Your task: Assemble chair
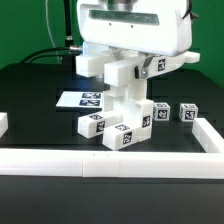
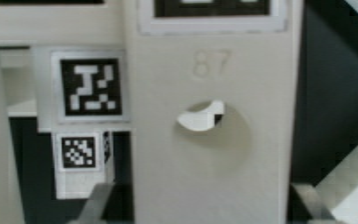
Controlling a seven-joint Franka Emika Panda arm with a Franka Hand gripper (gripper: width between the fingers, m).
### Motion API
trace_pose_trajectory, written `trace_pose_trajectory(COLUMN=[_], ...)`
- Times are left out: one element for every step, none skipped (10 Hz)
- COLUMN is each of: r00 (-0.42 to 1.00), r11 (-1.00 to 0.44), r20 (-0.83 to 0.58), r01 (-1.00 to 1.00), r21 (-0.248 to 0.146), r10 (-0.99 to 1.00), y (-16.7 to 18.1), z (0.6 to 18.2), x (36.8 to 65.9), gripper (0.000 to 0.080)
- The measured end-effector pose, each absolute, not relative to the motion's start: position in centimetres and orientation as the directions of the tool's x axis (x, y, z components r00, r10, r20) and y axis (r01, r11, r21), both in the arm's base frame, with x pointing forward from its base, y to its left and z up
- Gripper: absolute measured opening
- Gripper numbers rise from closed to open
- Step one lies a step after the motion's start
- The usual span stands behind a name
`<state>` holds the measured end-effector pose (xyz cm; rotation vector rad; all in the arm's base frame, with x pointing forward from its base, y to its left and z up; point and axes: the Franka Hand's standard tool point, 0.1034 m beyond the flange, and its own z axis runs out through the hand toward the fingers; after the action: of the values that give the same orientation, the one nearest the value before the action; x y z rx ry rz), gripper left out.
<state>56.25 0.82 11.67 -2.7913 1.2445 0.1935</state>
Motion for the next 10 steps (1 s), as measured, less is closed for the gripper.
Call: trace_pose_trajectory(r00=[0.663,0.663,0.663,0.663,0.662,0.659,0.656,0.666,0.667,0.667], r11=[-0.667,-0.667,-0.667,-0.667,-0.667,-0.664,-0.661,-0.671,-0.672,-0.672], r20=[-0.147,-0.147,-0.147,-0.147,-0.147,-0.147,-0.146,-0.145,-0.146,-0.147], r01=[-0.744,-0.744,-0.744,-0.744,-0.745,-0.747,-0.75,-0.741,-0.741,-0.74], r21=[-0.021,-0.021,-0.021,-0.021,-0.021,-0.02,-0.02,-0.022,-0.022,-0.02], r10=[-0.734,-0.734,-0.734,-0.734,-0.735,-0.737,-0.74,-0.731,-0.731,-0.73], y=[0.85,0.86,0.86,0.86,0.86,0.86,0.74,0.42,0.5,0.53], z=[11.66,11.66,11.66,11.66,11.65,11.64,11.65,11.66,11.61,11.53], x=[56.24,56.25,56.25,56.25,56.24,56.24,56.26,56.27,56.25,56.22], gripper=[0.0284,0.0284,0.0284,0.0284,0.0284,0.0284,0.0284,0.0284,0.0284,0.0284])
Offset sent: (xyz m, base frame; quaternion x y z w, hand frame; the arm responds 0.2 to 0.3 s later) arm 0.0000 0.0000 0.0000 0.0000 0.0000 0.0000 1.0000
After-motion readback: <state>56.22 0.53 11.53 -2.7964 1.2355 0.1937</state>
